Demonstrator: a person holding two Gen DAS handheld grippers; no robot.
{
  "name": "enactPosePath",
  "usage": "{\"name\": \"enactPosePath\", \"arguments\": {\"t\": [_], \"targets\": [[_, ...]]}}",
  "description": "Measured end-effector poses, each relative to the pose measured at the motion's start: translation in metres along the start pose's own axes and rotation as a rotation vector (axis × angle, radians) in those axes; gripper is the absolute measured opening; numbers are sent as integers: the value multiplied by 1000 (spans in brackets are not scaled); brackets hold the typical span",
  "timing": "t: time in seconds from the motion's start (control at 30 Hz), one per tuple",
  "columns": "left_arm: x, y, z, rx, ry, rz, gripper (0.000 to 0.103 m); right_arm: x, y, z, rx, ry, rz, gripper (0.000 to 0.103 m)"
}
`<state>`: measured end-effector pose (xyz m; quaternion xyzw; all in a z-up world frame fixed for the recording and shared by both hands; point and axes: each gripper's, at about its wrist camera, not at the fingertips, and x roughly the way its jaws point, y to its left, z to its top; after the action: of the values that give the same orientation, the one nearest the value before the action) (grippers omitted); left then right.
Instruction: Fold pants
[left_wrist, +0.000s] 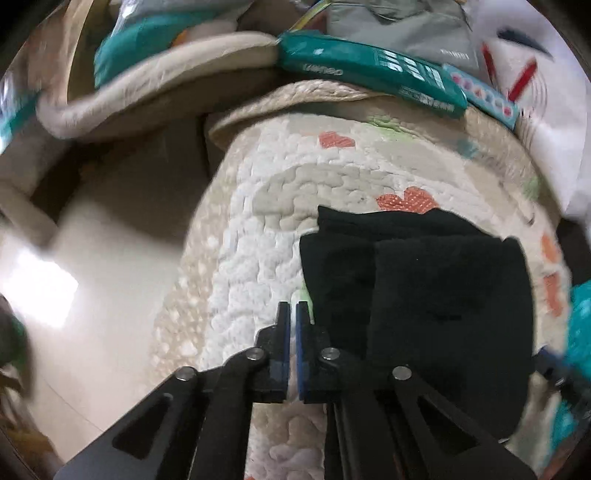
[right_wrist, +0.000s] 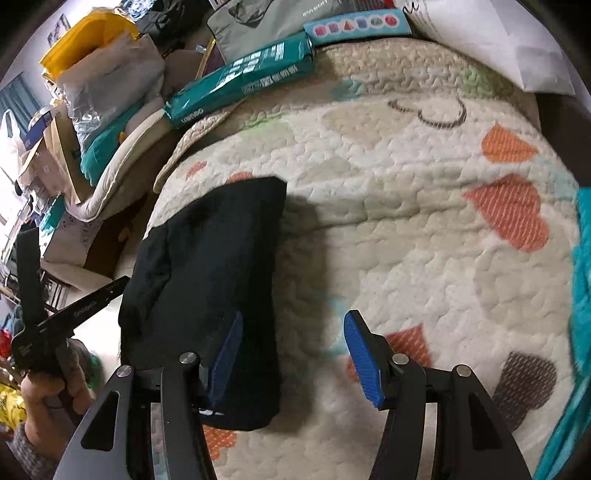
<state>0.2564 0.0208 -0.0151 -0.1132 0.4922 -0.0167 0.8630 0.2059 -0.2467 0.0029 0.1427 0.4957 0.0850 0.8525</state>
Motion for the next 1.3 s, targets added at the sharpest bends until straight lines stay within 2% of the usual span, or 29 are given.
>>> {"name": "enactPosePath", "arguments": {"t": [0.03,0.1,0.17,0.33,0.47,0.67,0.77,0.93,1.3], "targets": [[-4,9,-1,-42,9,-50,8,-2,3,-2,-4,-2,1,62],[-16,17,-5,-73,-2,-73,31,-7,8,-7,-14,-2,-1,62],[-39,20,-15,-72,-46,-84,39,-14,13,-15,-21,-2,-6,62],[-82,10,-54,-6,-87,-65,44,-33,23,-45,-24,6,-12,64],[-105,-5,-92,60,-108,-31,53,-43,29,-72,-26,14,-26,65],[-115,-20,-138,129,-136,34,57,-53,31,-112,-25,52,-45,65],[-115,-21,-149,151,-147,52,58,-55,30,-126,-10,59,-56,66],[-115,-16,-158,154,-164,43,63,-50,33,-138,5,62,-68,67],[-113,-11,-154,116,-155,3,64,-42,63,-142,-134,-5,-154,70]]}}
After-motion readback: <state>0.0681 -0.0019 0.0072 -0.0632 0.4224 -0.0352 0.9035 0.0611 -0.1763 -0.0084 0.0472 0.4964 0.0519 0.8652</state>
